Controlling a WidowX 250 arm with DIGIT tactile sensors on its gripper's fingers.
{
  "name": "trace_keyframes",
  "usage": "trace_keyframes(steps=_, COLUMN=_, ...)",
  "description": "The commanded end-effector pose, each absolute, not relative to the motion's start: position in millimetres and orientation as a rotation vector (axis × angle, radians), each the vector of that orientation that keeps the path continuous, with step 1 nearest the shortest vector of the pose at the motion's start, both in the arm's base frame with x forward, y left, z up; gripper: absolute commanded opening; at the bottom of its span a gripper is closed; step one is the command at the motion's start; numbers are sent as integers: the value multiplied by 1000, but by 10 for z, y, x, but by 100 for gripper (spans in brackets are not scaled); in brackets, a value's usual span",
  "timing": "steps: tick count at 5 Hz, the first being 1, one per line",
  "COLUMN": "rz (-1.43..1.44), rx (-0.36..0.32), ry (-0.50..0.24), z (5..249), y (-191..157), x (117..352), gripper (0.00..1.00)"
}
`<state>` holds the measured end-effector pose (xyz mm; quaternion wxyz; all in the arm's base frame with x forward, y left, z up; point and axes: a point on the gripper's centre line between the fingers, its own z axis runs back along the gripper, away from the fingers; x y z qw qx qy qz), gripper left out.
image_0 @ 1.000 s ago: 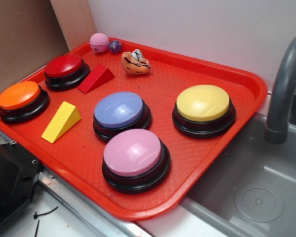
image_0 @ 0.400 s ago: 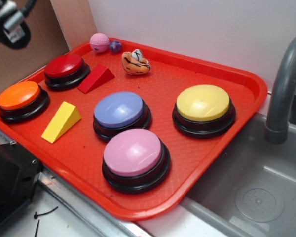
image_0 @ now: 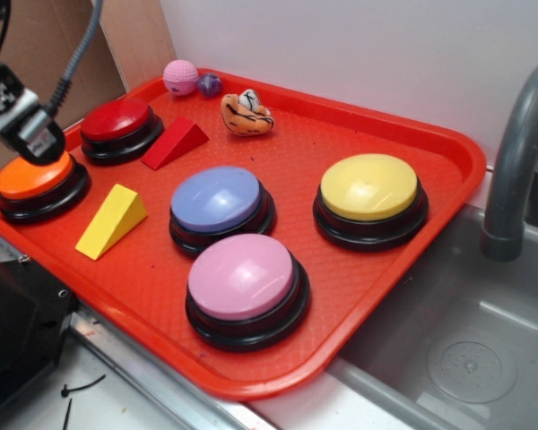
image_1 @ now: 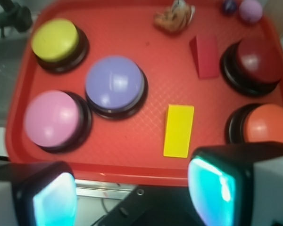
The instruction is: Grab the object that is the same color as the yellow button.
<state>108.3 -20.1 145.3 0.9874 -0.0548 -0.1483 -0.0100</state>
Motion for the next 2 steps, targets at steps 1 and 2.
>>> trace_keyframes(steps=1, rz=14, rx=-56, ry=-267, z=1062, y=-50, x=1144, gripper=100)
trace_keyframes(steps=2, rz=49, rx=-1, ry=-238, z=864, y=27, x=1195, gripper=100)
